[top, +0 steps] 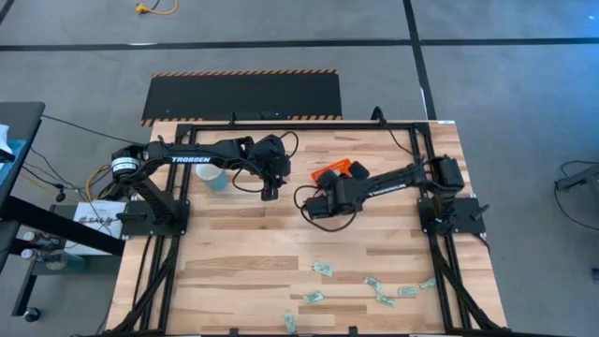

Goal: Pick and place Stevia / Truvia into bins
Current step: Put the stevia packet into the orange bin

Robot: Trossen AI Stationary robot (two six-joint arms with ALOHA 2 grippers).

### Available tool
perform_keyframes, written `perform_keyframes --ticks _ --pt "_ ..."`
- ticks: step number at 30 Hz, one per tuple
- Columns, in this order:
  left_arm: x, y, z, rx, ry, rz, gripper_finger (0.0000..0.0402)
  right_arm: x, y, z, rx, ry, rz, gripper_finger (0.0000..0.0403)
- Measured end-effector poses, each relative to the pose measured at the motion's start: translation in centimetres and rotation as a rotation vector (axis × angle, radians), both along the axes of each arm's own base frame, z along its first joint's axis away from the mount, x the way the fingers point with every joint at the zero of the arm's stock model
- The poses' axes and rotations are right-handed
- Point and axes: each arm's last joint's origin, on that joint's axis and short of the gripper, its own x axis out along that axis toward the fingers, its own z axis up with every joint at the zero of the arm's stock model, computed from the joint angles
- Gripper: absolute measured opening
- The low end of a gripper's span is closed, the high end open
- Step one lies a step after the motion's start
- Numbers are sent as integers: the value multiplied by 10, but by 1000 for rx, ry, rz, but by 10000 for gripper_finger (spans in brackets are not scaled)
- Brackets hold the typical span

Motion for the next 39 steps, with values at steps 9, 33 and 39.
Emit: perform_keyframes --ticks 9,33,39 --pt "0 0 0 0 -3 1 109 2 -5 0 0 15 26 93" --pt "11 -45 -3 -66 -29 -282 109 -107 67 64 112 -160 104 118" --pt "10 -44 -3 -62 -29 -282 109 -131 108 62 527 -200 237 118"
